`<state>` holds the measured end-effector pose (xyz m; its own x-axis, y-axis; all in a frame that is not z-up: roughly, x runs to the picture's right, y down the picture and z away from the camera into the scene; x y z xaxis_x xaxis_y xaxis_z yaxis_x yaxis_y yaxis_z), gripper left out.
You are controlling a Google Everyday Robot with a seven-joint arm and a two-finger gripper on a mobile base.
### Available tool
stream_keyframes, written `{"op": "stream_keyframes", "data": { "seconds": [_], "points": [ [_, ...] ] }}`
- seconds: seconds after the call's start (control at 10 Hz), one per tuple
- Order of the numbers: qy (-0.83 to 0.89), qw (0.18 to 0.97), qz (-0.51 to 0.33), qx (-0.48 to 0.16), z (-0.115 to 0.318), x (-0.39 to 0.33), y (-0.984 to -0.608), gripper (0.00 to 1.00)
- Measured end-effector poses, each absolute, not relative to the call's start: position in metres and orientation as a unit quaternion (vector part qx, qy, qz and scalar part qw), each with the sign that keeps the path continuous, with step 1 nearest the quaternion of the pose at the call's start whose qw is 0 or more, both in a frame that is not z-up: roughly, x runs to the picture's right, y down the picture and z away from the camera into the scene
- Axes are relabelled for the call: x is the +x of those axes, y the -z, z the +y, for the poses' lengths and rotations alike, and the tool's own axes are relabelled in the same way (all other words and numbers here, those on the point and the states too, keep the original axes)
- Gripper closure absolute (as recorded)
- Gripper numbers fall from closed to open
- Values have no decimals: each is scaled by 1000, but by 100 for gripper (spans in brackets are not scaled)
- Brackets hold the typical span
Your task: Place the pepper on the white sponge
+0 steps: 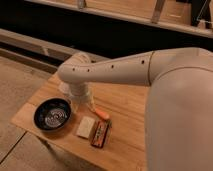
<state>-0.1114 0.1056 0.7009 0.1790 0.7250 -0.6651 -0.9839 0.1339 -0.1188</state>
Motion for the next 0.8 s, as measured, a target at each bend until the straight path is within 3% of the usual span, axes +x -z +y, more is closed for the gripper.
{"op": "stream_keyframes", "data": {
  "seconds": [0.5, 0.8],
  "points": [
    [-364, 830, 268, -326, 96, -114, -696, 35],
    [-262, 855, 276, -353, 87, -115, -694, 35]
  ]
}}
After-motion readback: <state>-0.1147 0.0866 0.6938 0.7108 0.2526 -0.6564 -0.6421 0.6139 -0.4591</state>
